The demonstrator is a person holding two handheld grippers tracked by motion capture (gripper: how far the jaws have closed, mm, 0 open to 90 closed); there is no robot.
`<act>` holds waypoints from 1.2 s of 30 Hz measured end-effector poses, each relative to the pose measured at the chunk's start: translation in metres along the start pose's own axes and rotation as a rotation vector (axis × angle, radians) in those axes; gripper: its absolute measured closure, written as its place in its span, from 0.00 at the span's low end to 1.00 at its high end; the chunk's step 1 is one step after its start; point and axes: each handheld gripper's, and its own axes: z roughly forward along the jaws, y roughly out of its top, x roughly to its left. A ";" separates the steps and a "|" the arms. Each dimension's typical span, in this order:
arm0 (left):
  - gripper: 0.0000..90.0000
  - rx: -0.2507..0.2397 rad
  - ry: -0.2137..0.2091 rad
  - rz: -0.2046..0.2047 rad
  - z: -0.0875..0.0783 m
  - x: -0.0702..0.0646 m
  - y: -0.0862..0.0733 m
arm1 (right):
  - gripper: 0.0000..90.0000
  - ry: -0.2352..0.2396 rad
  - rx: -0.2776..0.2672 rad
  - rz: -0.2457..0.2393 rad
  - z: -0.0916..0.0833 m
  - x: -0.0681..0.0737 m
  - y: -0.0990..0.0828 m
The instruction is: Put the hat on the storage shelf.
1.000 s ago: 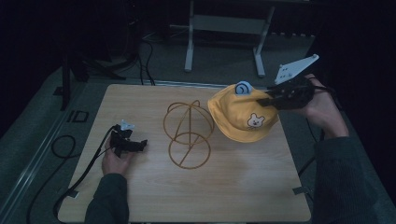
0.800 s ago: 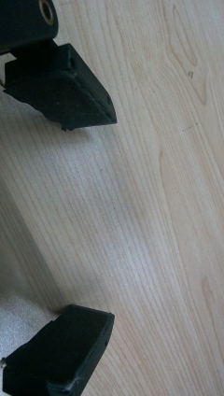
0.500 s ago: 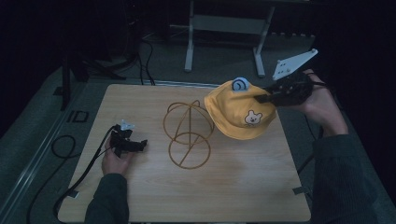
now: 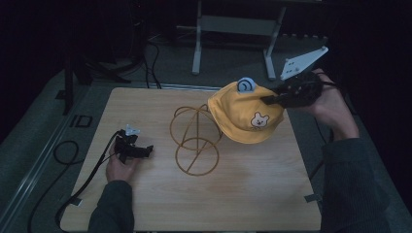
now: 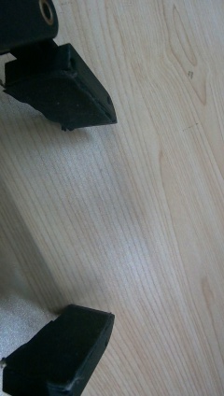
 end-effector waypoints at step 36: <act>0.07 -0.002 0.000 0.000 0.000 0.000 0.000 | 0.84 0.012 -0.008 -0.043 0.000 0.010 0.037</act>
